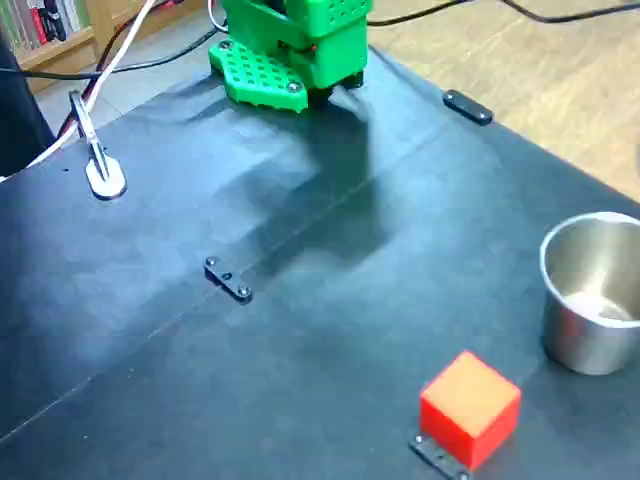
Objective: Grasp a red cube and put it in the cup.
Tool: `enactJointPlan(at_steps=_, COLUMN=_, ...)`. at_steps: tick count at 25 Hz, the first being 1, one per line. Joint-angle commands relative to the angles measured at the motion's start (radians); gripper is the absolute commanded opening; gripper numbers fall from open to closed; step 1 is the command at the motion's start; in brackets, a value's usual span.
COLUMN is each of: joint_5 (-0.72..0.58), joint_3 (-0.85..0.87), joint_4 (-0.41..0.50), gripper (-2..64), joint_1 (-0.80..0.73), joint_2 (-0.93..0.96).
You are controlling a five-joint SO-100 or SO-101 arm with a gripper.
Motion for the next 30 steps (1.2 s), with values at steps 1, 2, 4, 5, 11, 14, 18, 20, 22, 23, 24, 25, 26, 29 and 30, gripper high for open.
enactJointPlan(at_steps=1, joint_5=0.241, joint_3=-0.227, joint_4=0.006, gripper=34.6, joint_1=0.067, joint_2=-0.155)
enactJointPlan(at_steps=2, joint_5=0.239, joint_3=-0.227, joint_4=0.006, gripper=34.6, joint_1=0.067, joint_2=-0.153)
enactJointPlan(at_steps=4, joint_5=0.239, joint_3=-0.227, joint_4=0.006, gripper=34.6, joint_1=0.067, joint_2=-0.152)
enactJointPlan(at_steps=5, joint_5=0.239, joint_3=-0.227, joint_4=0.006, gripper=34.6, joint_1=0.067, joint_2=-0.152)
enactJointPlan(at_steps=11, joint_5=0.239, joint_3=-0.227, joint_4=0.006, gripper=34.6, joint_1=0.067, joint_2=-0.149)
enactJointPlan(at_steps=14, joint_5=0.239, joint_3=-0.227, joint_4=0.006, gripper=34.6, joint_1=0.067, joint_2=-0.149)
enactJointPlan(at_steps=18, joint_5=0.239, joint_3=-0.227, joint_4=0.006, gripper=34.7, joint_1=0.067, joint_2=-0.149)
enactJointPlan(at_steps=20, joint_5=0.239, joint_3=-0.227, joint_4=0.006, gripper=34.7, joint_1=0.067, joint_2=-0.149)
enactJointPlan(at_steps=22, joint_5=0.239, joint_3=-0.225, joint_4=0.006, gripper=34.7, joint_1=0.067, joint_2=-0.153)
enactJointPlan(at_steps=23, joint_5=0.239, joint_3=-0.225, joint_4=0.006, gripper=34.7, joint_1=0.067, joint_2=-0.161)
enactJointPlan(at_steps=24, joint_5=0.239, joint_3=-0.225, joint_4=0.006, gripper=34.7, joint_1=0.067, joint_2=-0.164)
enactJointPlan(at_steps=25, joint_5=0.239, joint_3=-0.225, joint_4=0.005, gripper=34.7, joint_1=0.067, joint_2=-0.167)
enactJointPlan(at_steps=26, joint_5=0.239, joint_3=-0.225, joint_4=0.005, gripper=34.7, joint_1=0.067, joint_2=-0.167)
enactJointPlan(at_steps=29, joint_5=0.238, joint_3=-0.225, joint_4=0.005, gripper=34.7, joint_1=0.069, joint_2=-0.17)
enactJointPlan(at_steps=30, joint_5=0.238, joint_3=-0.225, joint_4=0.003, gripper=34.7, joint_1=0.069, joint_2=-0.17)
